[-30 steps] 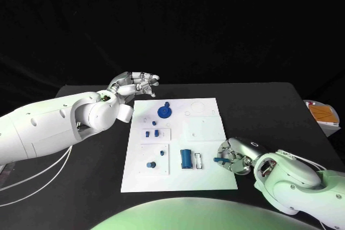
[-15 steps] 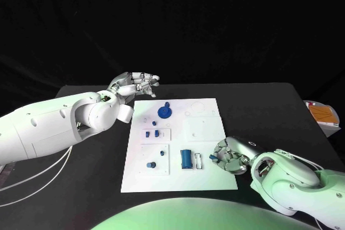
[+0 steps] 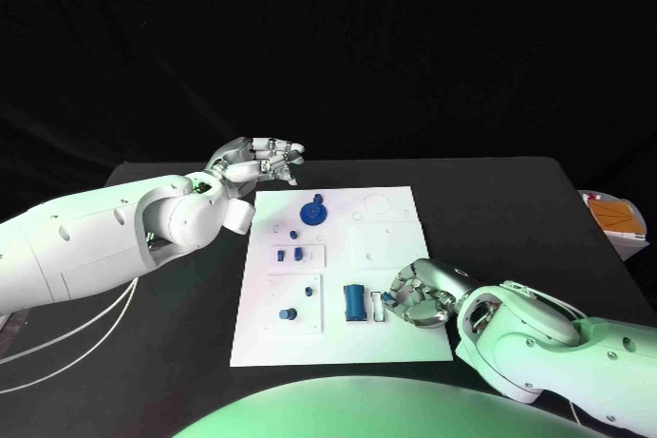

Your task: Assemble the parts on the task board

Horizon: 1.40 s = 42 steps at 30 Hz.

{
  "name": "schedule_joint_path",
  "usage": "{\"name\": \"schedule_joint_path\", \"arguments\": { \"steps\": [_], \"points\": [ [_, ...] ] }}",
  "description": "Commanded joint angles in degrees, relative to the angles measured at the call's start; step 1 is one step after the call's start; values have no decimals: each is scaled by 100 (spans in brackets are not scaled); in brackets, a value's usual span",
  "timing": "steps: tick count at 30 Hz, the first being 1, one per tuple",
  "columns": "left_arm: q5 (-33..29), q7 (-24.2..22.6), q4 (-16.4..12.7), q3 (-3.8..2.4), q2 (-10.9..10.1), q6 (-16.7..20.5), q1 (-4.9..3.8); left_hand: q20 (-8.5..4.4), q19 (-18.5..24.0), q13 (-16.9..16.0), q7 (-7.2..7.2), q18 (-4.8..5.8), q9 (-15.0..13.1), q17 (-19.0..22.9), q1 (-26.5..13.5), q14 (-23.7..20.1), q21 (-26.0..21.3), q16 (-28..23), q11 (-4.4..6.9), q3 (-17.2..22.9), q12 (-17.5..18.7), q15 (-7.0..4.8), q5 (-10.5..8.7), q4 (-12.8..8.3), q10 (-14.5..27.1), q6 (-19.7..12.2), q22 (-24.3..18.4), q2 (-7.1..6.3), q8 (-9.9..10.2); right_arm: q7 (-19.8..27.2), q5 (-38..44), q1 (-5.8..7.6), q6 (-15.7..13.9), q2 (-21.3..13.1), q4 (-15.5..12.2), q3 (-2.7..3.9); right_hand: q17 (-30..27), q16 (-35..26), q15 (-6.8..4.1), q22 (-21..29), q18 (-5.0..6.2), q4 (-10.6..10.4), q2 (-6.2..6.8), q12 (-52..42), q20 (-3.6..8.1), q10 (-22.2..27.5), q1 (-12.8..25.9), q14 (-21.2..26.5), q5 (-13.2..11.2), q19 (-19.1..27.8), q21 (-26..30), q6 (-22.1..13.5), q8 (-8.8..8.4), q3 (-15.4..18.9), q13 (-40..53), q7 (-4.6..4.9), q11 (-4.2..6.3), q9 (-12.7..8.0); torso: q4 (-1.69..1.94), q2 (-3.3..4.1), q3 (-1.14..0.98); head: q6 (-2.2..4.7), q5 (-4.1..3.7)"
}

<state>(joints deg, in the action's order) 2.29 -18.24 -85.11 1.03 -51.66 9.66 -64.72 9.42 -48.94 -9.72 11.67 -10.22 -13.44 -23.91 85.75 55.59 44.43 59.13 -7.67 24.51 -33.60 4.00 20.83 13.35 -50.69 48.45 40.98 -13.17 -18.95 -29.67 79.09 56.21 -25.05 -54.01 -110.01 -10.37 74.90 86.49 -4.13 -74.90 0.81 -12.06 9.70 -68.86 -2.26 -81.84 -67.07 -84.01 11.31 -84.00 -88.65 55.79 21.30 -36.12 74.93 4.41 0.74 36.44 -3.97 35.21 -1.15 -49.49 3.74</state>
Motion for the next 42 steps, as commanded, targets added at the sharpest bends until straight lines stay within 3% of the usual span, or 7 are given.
{"name": "schedule_joint_path", "arguments": {
  "steps": [1, 15, 18, 24, 31, 36, 42],
  "points": [
    [-22, -17, -20, -4, 10, -110, -4, 9, -12, -1, -5, -22, 6, 8, 26, -34, -24, 3, -14, -1, -36, -13, 20, -20, 43, -27, 0, 18, -19, -43, -252, -2, 105, 59, 43, 0, 504, 32, -36, -1481, -60, -35, 2, -37, 43, -44, 92, -414, 17, -563, -36, 169, 371, 62, 165, -112, 22, 218, 0, 1, 1, -5, 2],
    [-21, -11, -33, -4, 5, -117, -4, 9, -12, -1, -5, -22, 6, 8, 26, -34, -24, 3, -14, -1, -36, -13, 20, -20, 43, -27, 0, 18, -19, -75, -192, -6, 326, 276, 236, 0, 522, 37, -53, -1486, -63, -199, -12, -161, 59, -103, 416, -417, -16, -569, -51, 257, 392, 253, 254, -135, 40, 204, -3, 1, -1, -28, 16],
    [-21, -8, -33, -4, 5, -120, -4, 9, -12, -1, -5, -22, 6, 8, 26, -34, -24, 3, -14, -1, -36, -13, 20, -20, 43, -27, 0, 18, -19, -77, -149, -7, 332, 307, 243, 0, 523, 37, -59, -1485, -63, -218, 6, -170, 66, -109, 481, -417, 200, -568, -49, 271, 397, 366, 266, -144, 48, 202, -6, -1, -1, -36, 17],
    [-21, -3, -34, -4, 3, -124, -4, 8, -13, 2, -1, -21, 6, 11, 30, -38, -22, 4, -18, 0, -42, -11, 19, -25, 51, -31, 6, 19, -22, -79, -95, -8, 332, 335, 246, 0, 528, 38, -60, -1485, -63, -239, 12, -177, 67, -112, 520, -418, 219, -568, -50, 276, 397, 426, 272, -140, 46, 199, 0, 1, -1, -42, 16],
    [-21, 7, -37, -4, -1, -130, -4, 9, -13, 2, 0, -20, 6, 11, 29, -38, -22, 4, -18, 0, -42, -10, 19, -25, 51, -31, 6, 20, -22, -82, -55, -9, 339, 352, 258, 0, 530, 38, -59, -1484, -62, -316, -22, -170, 67, -111, 597, -418, 82, -567, -45, 283, 391, 539, 274, -140, 45, 187, -4, -2, 1, -50, 26],
    [-21, 11, -41, -4, -7, -128, -4, 9, -12, 3, -1, -20, 6, 12, 27, -39, -23, 4, -19, 0, -43, -9, 19, -23, 54, -28, 7, 22, -25, -94, 1, -9, 328, 352, 281, 0, 518, 33, -52, -1481, -60, -441, -21, -161, 62, -108, 728, -416, -241, -563, -35, 293, 376, 751, 277, -132, 37, 162, -2, -5, 3, -51, 26],
    [-21, 13, -43, -4, -10, -126, -5, 9, -12, 3, -1, -20, 6, 12, 27, -39, -23, 4, -19, 0, -43, -9, 19, -23, 54, -28, 7, 22, -25, -100, 46, -9, 291, 358, 294, 0, 514, 29, -52, -1477, -57, -468, 36, -138, 62, -99, 1104, -414, -244, -557, -19, 300, 360, 1179, 273, -137, 38, 142, -4, -4, 2, -48, 26]
  ]
}}
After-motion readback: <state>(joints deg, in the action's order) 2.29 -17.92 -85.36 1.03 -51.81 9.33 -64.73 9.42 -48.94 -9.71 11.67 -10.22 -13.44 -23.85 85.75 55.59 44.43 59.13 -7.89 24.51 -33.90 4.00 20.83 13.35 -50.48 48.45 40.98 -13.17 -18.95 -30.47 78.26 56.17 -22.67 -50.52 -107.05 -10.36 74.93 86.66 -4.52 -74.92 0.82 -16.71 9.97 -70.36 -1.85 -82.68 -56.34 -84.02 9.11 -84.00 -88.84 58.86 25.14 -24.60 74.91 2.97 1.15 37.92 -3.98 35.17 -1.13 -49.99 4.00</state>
